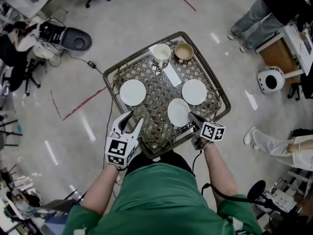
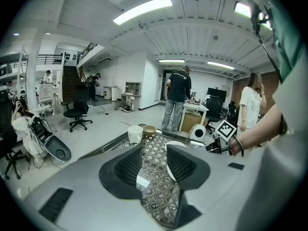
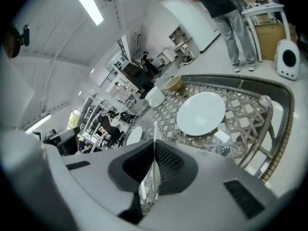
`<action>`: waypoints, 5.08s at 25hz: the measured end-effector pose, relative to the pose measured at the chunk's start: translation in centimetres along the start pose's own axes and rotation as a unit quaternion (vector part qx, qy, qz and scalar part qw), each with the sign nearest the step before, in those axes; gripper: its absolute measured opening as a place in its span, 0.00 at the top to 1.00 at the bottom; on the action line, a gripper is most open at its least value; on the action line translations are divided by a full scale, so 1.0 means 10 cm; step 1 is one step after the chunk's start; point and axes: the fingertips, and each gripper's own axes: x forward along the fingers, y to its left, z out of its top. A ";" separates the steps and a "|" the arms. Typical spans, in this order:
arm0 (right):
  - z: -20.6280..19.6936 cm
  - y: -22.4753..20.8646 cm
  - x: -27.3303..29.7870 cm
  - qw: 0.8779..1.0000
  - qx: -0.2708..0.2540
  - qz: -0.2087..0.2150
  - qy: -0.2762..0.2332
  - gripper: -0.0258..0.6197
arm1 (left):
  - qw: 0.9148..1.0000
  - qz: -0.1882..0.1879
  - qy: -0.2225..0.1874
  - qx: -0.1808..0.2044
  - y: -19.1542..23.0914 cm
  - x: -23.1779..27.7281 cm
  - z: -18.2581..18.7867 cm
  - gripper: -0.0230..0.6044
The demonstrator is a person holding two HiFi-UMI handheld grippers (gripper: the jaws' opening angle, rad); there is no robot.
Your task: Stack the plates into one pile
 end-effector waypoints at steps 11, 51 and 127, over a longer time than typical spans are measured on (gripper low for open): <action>0.76 -0.41 -0.15 0.993 0.063 -0.011 -0.100 0.91 | 1.000 -0.001 0.019 0.004 -0.01 0.11 -0.01 0.69; 1.31 -1.16 0.06 0.974 -0.043 -0.198 -0.104 0.67 | 0.999 0.041 0.017 -0.023 0.14 0.17 -0.02 0.69; 0.69 0.51 0.66 0.998 0.017 0.001 -0.058 0.91 | 0.998 0.047 -0.014 -0.027 0.35 -0.53 -0.11 0.70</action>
